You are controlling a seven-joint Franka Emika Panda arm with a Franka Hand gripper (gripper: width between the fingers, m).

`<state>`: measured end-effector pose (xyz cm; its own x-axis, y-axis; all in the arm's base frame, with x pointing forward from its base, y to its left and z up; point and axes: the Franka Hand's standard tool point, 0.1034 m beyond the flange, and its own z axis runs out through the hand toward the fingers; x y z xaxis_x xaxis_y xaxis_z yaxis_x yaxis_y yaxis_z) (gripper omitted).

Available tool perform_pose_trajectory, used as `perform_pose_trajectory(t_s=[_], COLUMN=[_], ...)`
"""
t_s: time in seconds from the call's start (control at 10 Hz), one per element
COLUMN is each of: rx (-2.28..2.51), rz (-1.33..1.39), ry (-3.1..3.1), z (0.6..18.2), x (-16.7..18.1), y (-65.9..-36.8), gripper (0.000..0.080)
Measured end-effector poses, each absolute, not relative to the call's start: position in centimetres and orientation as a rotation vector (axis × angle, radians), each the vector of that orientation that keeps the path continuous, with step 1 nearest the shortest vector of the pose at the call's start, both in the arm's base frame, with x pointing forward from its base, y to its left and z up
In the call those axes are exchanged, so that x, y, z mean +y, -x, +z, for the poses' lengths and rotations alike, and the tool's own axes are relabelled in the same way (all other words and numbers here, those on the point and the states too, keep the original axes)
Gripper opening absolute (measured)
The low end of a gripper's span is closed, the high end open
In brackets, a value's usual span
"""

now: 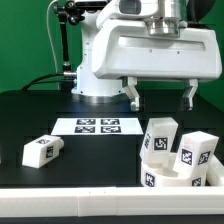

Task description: Assemble stool

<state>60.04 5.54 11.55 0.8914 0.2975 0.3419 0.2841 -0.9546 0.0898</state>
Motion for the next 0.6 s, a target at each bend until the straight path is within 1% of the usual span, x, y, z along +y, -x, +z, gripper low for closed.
perform_pose_trajectory(t_s=[0.3, 0.4, 0.6], rx=[0.482, 0.468, 0.479], rz=[0.219, 0.151, 0.156], ry=[-3.098, -3.112, -3.110], z=[10.63, 10.65, 10.67], x=[6.38, 6.61, 6.58], y=[-59.44, -59.52, -59.66], gripper=[0.0649, 0.0649, 0.0649])
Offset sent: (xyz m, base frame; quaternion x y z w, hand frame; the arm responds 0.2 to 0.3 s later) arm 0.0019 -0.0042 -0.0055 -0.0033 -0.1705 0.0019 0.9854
